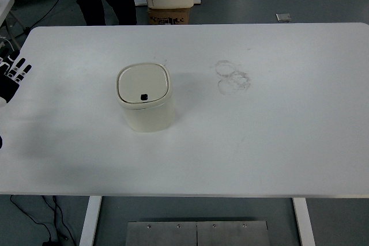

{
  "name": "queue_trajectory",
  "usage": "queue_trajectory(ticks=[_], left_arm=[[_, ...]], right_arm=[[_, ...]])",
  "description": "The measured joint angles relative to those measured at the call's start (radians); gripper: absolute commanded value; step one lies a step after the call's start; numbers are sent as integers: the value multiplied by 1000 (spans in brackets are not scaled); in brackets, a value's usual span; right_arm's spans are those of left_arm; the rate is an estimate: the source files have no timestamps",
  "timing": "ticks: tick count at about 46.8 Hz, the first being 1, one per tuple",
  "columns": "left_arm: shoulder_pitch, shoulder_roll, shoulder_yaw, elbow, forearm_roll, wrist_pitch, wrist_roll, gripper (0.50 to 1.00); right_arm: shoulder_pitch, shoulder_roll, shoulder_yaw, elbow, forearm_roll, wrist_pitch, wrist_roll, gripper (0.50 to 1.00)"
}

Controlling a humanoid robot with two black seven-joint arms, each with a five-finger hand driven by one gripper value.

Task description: Close trash bin

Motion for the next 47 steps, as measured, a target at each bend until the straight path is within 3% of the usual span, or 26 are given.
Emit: queue_trajectory(ticks=[47], left_arm=[[-65, 2, 3, -1, 39, 5, 1, 1000]], right_arm=[[8, 0, 1, 0, 1, 0, 2, 991]])
